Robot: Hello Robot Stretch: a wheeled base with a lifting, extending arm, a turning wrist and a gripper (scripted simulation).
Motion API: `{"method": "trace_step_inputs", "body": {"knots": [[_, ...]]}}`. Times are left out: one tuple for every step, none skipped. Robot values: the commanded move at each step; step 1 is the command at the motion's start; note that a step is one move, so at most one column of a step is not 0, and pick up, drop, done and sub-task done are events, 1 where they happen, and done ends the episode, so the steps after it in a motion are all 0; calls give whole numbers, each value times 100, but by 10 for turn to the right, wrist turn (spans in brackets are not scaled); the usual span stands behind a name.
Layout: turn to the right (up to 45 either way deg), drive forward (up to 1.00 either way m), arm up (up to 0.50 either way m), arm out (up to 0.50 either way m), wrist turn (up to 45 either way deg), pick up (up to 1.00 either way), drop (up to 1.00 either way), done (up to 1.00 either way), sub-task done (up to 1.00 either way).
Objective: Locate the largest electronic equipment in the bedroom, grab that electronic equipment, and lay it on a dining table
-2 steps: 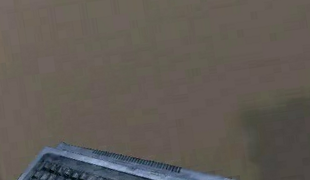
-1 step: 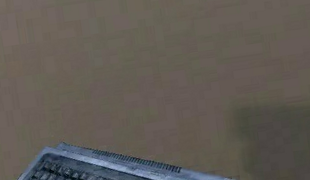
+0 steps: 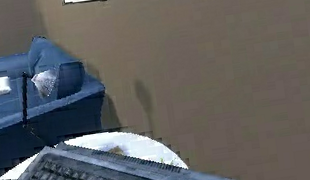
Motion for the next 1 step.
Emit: {"method": "trace_step_inputs", "body": {"knots": [[-450,0,0,0,0,0,0,0,0]]}}
